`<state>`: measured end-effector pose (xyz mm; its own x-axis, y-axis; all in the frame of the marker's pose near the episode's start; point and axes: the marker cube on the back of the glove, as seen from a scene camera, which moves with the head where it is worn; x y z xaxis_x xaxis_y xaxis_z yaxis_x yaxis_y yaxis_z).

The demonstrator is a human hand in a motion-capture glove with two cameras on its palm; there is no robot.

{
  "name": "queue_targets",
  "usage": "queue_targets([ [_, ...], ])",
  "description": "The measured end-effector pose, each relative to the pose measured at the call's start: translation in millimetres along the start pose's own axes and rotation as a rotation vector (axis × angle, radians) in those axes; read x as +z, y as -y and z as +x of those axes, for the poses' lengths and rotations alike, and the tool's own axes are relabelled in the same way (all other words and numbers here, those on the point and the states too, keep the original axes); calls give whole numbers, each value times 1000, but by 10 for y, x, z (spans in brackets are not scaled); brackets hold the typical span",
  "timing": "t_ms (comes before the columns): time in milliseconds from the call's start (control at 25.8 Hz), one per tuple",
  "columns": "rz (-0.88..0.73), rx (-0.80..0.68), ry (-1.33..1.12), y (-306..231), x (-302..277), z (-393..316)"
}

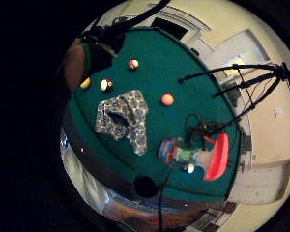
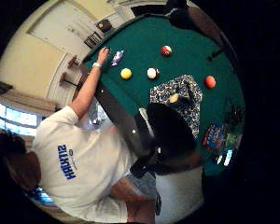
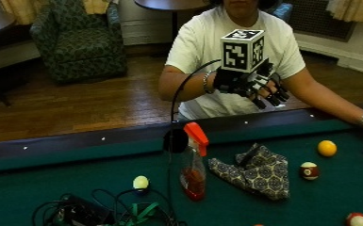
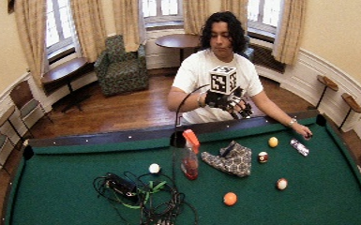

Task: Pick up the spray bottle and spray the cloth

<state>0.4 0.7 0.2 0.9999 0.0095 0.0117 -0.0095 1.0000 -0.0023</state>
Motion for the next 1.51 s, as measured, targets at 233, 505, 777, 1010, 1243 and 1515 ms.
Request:
queue_targets([
  [233, -5, 8, 10, -12, 1, 43],
  [505, 14, 23, -6, -56, -35, 85],
  [777, 26, 91, -13, -323, 35, 361],
  [1010, 12, 188, -50, -650, 7, 809],
  [1243, 6, 283, -60, -961, -16, 1165],
  [1515, 59, 414, 15, -1267, 26, 1645],
])
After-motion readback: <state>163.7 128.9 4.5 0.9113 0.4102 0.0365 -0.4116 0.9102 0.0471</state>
